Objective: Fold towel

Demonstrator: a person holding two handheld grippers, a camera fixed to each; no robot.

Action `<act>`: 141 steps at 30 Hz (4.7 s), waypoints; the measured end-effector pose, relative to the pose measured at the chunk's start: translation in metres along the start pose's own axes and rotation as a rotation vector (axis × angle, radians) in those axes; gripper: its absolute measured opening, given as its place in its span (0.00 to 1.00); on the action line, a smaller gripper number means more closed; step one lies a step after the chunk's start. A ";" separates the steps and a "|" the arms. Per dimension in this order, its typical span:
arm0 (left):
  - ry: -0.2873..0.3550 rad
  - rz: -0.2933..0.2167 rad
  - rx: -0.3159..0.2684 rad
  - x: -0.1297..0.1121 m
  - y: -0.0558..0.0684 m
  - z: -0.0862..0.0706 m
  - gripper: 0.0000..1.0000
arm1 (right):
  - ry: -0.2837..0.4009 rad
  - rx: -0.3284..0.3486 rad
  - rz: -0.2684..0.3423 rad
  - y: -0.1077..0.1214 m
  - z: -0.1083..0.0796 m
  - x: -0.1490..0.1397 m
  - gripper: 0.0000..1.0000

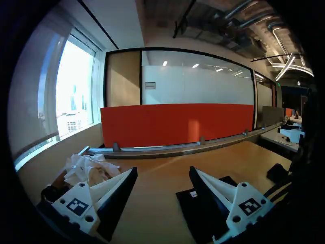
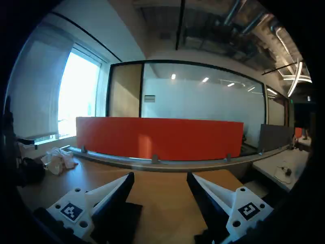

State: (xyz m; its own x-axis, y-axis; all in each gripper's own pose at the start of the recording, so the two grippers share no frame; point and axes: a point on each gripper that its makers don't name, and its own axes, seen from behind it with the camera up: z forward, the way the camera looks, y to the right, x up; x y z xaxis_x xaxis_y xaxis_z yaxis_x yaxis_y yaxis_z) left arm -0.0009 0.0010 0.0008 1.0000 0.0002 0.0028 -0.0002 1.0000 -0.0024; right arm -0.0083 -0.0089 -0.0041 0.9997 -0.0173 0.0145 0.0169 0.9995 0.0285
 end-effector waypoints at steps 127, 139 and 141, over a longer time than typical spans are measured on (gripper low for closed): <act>-0.750 0.228 -0.407 -0.314 0.124 -0.015 0.49 | -0.781 0.574 -0.248 -0.101 -0.092 -0.318 0.22; -0.742 0.208 -0.375 -0.313 0.122 -0.014 0.15 | -0.780 0.571 -0.229 -0.103 -0.091 -0.314 0.18; -0.745 0.195 -0.374 -0.312 0.123 -0.014 0.14 | -0.775 0.569 -0.228 -0.103 -0.091 -0.312 0.18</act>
State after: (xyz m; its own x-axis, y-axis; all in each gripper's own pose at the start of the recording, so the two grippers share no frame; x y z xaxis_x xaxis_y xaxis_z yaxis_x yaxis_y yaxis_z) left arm -0.3126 0.1239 -0.0147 0.7192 0.3051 0.6242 -0.0403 0.9152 -0.4010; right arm -0.3203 -0.1039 -0.1021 0.6836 -0.4245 0.5937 -0.0050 0.8107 0.5854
